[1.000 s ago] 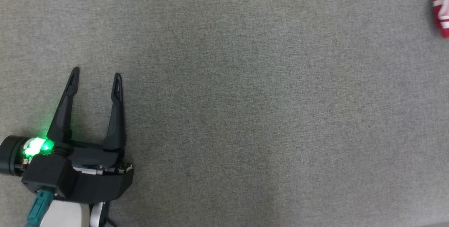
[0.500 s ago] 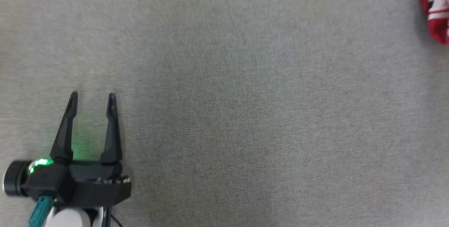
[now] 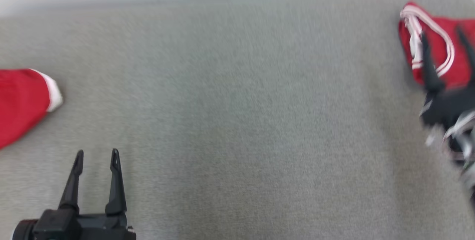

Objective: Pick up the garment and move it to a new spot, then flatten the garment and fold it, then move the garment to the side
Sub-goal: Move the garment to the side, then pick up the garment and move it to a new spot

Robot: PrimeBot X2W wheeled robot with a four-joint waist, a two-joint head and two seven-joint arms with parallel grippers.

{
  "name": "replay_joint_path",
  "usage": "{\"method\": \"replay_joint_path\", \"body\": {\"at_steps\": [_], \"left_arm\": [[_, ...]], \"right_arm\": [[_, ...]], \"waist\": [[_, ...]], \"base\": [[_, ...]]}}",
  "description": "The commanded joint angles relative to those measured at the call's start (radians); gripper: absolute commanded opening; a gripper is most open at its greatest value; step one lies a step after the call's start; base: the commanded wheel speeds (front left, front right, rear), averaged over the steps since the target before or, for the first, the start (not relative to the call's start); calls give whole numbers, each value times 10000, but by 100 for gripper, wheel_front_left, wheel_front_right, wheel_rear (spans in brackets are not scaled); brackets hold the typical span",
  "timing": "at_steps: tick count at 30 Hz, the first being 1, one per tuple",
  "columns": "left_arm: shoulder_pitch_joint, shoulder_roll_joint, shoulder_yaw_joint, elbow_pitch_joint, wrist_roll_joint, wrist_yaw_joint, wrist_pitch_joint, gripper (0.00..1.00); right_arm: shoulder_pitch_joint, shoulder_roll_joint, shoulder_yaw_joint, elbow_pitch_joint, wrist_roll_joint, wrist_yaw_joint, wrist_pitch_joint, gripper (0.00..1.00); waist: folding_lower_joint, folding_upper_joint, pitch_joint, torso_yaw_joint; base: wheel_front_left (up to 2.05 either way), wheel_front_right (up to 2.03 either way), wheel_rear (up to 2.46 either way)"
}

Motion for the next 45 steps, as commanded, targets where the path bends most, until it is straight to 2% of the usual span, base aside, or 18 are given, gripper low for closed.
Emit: {"method": "replay_joint_path", "body": {"at_steps": [1, 8, 14, 21, 29, 45], "left_arm": [[170, -16, 6, 15, -70, -11, -31, 100], [609, -79, 110, 281, -163, -22, -29, 100], [1033, -160, 276, 423, -241, 77, -29, 100], [1304, -203, 259, 651, -268, 61, -31, 100], [1433, -216, 198, 775, -159, 10, -29, 100], [1406, -207, 65, 924, -130, -82, -31, 100]], "right_arm": [[270, 93, -66, -71, -48, -29, -11, 100], [2910, 1157, -1064, -1576, -533, -29, 178, 100], [5010, 2199, -1561, -3308, -888, -29, 721, 100], [6582, 2963, -1888, -4618, -1319, -29, 1035, 100], [7462, 3427, -1987, -5381, -1614, -29, 1123, 100], [7725, 3795, -1971, -5202, -1851, -29, 888, 100]], "waist": [[2, 1, -1031, 538], [2, 1, -1611, 749], [2, 1, -2061, 579], [2, 1, -2479, 509], [2, 1, -2668, 445], [2, 1, -2778, 488]], "base": [[0, 0, 0], [0, 0, 0], [0, 0, 0], [0, 0, 0], [0, 0, 0], [0, 0, 0]]}}
